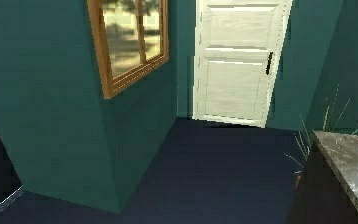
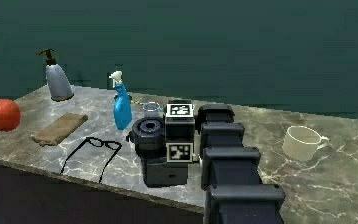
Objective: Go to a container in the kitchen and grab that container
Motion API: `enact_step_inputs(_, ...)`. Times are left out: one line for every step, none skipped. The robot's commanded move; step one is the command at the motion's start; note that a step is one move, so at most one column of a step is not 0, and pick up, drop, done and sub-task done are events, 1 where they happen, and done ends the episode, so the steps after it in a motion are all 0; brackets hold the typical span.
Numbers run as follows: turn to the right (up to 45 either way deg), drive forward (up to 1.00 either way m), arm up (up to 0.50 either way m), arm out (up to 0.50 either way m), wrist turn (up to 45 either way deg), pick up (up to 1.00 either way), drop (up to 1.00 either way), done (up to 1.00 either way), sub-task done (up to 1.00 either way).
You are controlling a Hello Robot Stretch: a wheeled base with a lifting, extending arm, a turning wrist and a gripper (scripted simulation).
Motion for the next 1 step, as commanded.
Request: enact_step_inputs(0.0, 0.00, 0.00, 0.00, 0.0, 0.00, 0.00, 1.00, 0.00)
